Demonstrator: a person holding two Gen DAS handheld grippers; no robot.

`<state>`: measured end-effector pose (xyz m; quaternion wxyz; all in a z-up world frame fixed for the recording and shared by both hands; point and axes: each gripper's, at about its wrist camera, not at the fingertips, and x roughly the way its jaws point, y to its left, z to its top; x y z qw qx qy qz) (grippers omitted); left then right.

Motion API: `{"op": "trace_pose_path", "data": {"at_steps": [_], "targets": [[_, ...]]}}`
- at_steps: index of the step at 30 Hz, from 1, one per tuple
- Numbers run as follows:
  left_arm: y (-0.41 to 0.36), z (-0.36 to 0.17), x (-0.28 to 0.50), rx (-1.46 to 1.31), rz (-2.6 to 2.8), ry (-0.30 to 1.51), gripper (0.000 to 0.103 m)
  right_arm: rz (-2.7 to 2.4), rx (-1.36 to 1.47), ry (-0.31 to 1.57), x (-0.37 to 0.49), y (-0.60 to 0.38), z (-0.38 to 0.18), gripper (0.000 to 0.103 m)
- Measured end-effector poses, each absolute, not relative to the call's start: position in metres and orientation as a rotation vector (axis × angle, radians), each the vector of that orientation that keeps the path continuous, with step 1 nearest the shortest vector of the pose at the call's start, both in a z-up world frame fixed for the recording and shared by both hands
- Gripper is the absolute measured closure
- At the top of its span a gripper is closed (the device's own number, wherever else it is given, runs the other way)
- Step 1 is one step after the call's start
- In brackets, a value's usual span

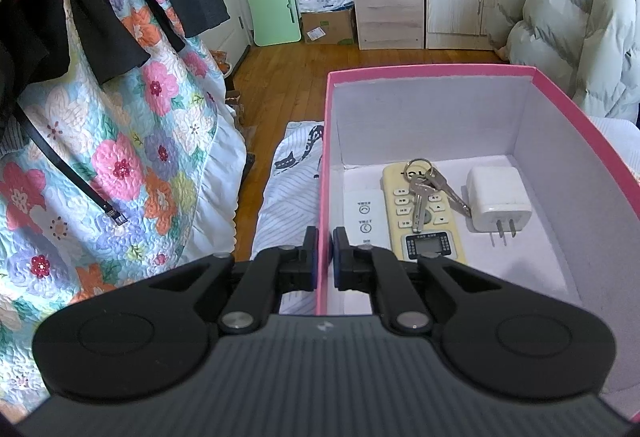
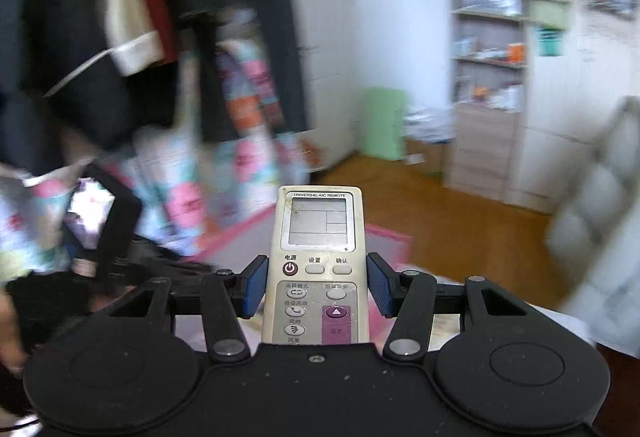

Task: Organize rigid objects
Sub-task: 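Carry the QUNDA remote into the pink box and open the right gripper, then grasp the white TCL remote with the right gripper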

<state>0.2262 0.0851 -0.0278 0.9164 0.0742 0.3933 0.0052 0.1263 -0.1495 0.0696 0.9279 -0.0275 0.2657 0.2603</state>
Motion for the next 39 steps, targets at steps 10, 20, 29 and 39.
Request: {"op": "trace_pose_path", "data": {"at_steps": [10,20,29,39], "targets": [[0.088,-0.028,0.226,0.129,0.005,0.805,0.098,0.868,-0.386,0.913,0.218,-0.078,0.007,0.046],[0.088,-0.028,0.225,0.118,0.002,0.807,0.098,1.171,-0.757,1.018,0.241,-0.003,-0.021,0.046],[0.09,-0.028,0.227,0.114,0.0,0.813,0.098,1.15,-0.837,0.885,0.229,0.004,-0.024,0.046],[0.091,-0.029,0.226,0.123,0.001,0.812,0.098,0.922,-0.312,0.587,0.193,-0.14,0.047,0.038]]}}
